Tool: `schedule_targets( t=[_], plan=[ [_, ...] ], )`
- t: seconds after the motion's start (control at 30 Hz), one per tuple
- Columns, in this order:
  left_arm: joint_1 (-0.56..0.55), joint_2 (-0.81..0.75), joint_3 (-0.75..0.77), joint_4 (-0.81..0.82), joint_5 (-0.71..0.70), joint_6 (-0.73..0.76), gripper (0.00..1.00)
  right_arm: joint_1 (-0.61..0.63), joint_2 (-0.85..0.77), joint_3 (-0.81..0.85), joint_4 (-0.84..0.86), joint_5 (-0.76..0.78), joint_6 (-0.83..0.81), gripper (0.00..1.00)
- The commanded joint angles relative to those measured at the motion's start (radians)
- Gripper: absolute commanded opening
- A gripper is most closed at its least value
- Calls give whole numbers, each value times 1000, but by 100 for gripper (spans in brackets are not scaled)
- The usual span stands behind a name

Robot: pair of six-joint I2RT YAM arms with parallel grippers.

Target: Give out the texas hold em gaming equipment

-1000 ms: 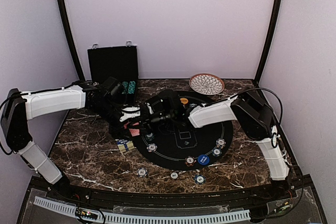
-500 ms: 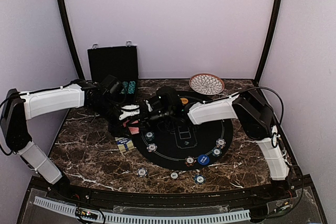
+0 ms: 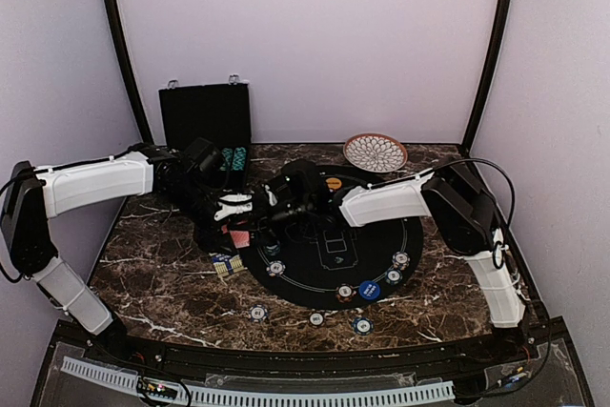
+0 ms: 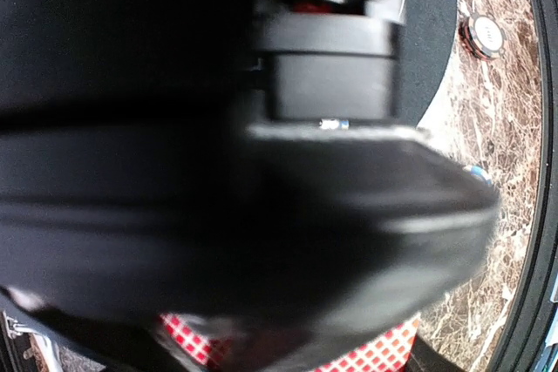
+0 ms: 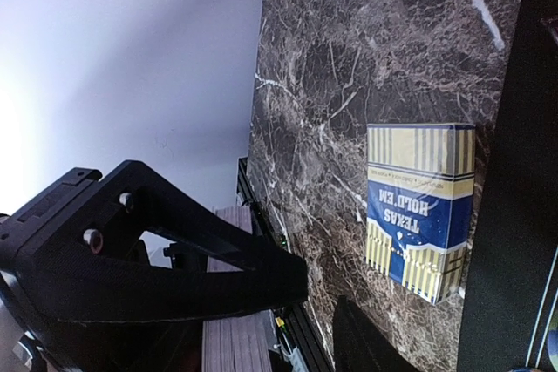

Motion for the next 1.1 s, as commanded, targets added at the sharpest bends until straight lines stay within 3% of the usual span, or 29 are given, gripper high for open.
schedule_targets(
  t=[0.0, 0.47, 0.83, 0.9, 1.07],
  plan=[
    [-6, -38, 21, -43, 0, 10, 35, -10, -28, -3, 14, 28, 6, 50],
    [-6, -48, 20, -41, -18, 5, 32, -14, -73, -35, -98, 34, -65, 45],
    [-6, -60, 18, -34, -11, -17, 28, -20, -111, -98, -77, 28, -63, 32],
    [-6, -60, 18, -34, -16, -18, 28, -21, -118, -108, -73, 30, -64, 32],
    [-5, -59, 17, -31, -19, -20, 27, -20, -131, -117, -67, 36, -64, 44]
  ],
)
